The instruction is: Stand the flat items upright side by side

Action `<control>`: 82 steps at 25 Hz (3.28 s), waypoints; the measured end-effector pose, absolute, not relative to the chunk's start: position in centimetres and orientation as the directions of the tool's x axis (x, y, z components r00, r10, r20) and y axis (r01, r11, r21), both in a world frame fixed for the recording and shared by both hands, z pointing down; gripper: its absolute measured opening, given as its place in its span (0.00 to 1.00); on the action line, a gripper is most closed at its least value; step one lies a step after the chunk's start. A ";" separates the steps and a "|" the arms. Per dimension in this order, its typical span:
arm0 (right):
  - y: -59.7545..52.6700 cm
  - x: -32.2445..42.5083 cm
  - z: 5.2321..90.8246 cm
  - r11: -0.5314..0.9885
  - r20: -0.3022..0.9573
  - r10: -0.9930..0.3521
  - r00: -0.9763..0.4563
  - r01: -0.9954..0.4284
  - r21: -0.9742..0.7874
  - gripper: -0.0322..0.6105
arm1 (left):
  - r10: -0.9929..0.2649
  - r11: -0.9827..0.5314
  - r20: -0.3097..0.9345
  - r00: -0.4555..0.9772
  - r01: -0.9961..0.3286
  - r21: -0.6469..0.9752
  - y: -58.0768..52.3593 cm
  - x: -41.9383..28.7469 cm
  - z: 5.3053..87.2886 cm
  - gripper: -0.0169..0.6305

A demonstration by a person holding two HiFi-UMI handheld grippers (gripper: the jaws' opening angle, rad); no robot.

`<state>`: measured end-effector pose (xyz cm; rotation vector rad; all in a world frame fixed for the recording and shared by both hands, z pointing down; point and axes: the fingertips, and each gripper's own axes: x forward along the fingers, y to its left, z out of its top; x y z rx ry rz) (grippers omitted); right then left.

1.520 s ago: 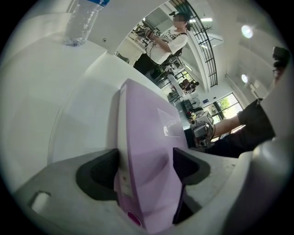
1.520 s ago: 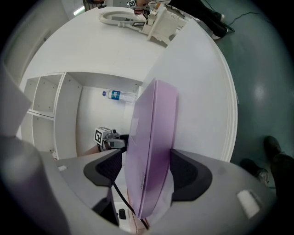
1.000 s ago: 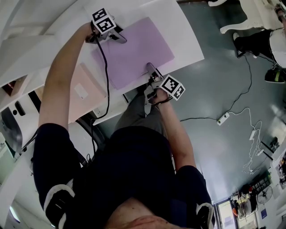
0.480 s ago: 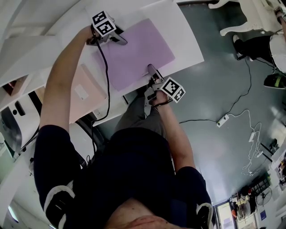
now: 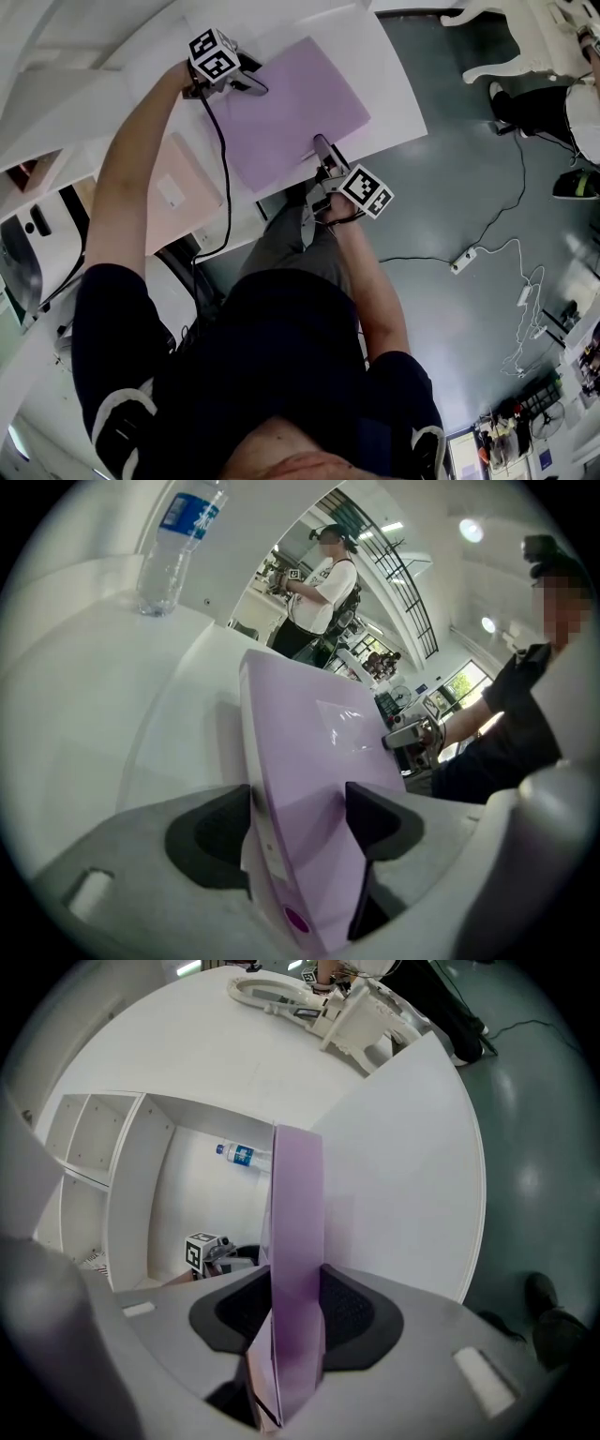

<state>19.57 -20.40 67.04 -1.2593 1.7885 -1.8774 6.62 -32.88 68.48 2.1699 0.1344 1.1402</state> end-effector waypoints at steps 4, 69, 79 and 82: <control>-21.0 19.6 65.6 -0.150 0.392 -0.699 -0.598 -0.413 -0.898 0.29 | 0.304 -0.790 0.672 0.675 -0.215 0.574 -33.7 7.3 66.6 0.54; -21.7 15.8 38.2 0.717 0.157 -0.656 -0.739 -0.674 -0.178 0.29 | -0.980 0.016 0.190 -0.061 -0.973 -0.228 -16.1 -8.5 35.8 0.61; -18.5 9.7 37.7 0.687 0.150 -0.702 -0.696 -0.718 -0.112 0.28 | -0.983 0.000 0.177 -0.039 -0.977 -0.215 -10.6 -14.3 35.7 0.61; -17.5 7.2 37.1 0.656 0.140 -0.738 -0.660 -0.750 -0.080 0.28 | -0.985 -0.032 0.170 -0.003 -0.978 -0.204 -9.1 -16.3 35.5 0.61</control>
